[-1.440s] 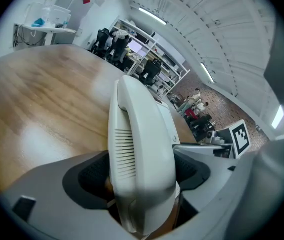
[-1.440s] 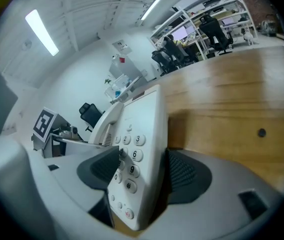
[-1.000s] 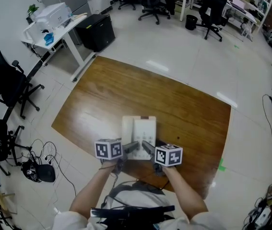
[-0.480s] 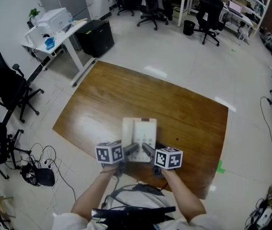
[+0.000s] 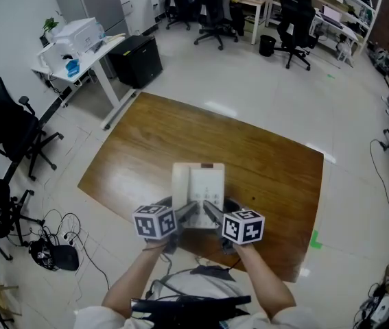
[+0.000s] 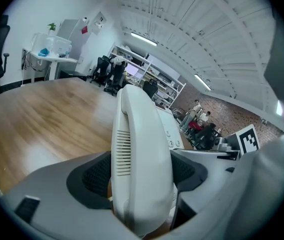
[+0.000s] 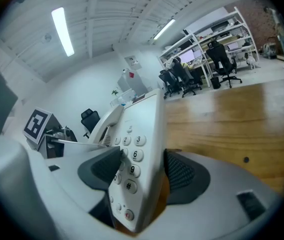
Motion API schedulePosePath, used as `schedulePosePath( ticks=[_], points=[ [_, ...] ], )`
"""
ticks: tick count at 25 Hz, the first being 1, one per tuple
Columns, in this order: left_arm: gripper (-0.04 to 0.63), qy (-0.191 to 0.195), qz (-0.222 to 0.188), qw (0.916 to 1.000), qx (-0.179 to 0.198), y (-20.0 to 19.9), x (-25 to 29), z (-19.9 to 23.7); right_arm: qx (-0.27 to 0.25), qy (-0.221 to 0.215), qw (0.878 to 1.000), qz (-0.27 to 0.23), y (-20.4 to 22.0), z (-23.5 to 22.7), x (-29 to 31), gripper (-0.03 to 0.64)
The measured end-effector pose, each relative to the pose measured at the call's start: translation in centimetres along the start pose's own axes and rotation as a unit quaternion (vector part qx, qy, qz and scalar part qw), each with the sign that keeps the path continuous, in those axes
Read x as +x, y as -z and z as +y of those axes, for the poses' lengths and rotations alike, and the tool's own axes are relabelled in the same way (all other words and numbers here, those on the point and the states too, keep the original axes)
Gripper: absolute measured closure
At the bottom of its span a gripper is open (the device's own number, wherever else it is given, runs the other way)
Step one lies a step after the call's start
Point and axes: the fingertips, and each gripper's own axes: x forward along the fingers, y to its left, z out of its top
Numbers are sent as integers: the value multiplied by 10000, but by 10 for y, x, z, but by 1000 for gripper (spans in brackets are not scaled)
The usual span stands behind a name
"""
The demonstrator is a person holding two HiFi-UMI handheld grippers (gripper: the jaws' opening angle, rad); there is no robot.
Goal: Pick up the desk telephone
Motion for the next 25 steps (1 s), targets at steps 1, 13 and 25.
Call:
schedulePosePath(
  ticks=[1, 13, 25],
  points=[
    [259, 8, -74, 10000, 21, -6, -3, -4, -45, 13, 10000, -73, -5, 2, -3, 326],
    [264, 187, -986, 9941, 401, -65, -50, -42, -721, 43, 9932, -908, -64, 46, -45, 325],
    [265, 340, -1753, 9814, 712, -102, -108, -79, -1342, -34, 9785, -1568, -100, 100, -92, 327]
  ],
)
